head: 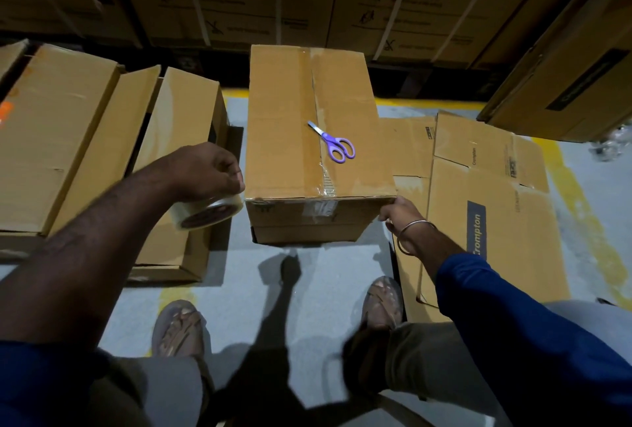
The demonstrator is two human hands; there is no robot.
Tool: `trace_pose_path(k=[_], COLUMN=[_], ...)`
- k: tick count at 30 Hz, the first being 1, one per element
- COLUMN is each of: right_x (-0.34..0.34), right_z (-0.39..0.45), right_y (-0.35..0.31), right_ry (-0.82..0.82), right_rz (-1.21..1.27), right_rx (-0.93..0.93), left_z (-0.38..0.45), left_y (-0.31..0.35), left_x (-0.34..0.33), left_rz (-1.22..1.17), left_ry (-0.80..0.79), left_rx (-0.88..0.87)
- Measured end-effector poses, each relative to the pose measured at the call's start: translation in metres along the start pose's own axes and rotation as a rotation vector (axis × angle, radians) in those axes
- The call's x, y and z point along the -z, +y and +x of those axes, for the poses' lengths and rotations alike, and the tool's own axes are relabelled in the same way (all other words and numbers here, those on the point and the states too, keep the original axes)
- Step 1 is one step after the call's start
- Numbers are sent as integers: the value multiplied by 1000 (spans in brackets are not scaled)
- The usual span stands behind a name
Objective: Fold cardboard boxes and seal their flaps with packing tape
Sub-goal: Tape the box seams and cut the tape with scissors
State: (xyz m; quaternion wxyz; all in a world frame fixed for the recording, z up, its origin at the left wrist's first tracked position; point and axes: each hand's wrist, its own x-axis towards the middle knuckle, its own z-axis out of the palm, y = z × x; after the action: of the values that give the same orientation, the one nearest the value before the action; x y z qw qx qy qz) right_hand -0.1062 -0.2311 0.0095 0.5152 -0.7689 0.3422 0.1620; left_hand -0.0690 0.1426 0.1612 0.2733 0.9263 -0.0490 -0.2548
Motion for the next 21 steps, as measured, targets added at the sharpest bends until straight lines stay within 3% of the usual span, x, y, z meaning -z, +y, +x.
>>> trace_pose_path(k=[3,6,8,10,14,17,21], right_x=[-2,3,9,13,1,-16,-45], right_z=[2,-12,-20,-22,-24,-27,-30], right_y=[4,-14,-30,-47,-74,-82,-75], right_ry=[-57,-169,-269,-254,-30,14,-163], right_rz=[-91,-509,-643,-640,-533,-445,-456], right_rx=[-53,-58,-28,109,471,593,689], left_z=[1,2,2,2,1,0,1], left_y=[-2,-2,-2,-2,-3,-3,-4], left_x=[2,3,2,2,2,1,1], left_rz=[-11,-27,-40,-50,-65,-74,-63], left_ry=[6,14,14,19,33,36,27], left_rx=[-2,-1,-3,-9,-23,-20,-8])
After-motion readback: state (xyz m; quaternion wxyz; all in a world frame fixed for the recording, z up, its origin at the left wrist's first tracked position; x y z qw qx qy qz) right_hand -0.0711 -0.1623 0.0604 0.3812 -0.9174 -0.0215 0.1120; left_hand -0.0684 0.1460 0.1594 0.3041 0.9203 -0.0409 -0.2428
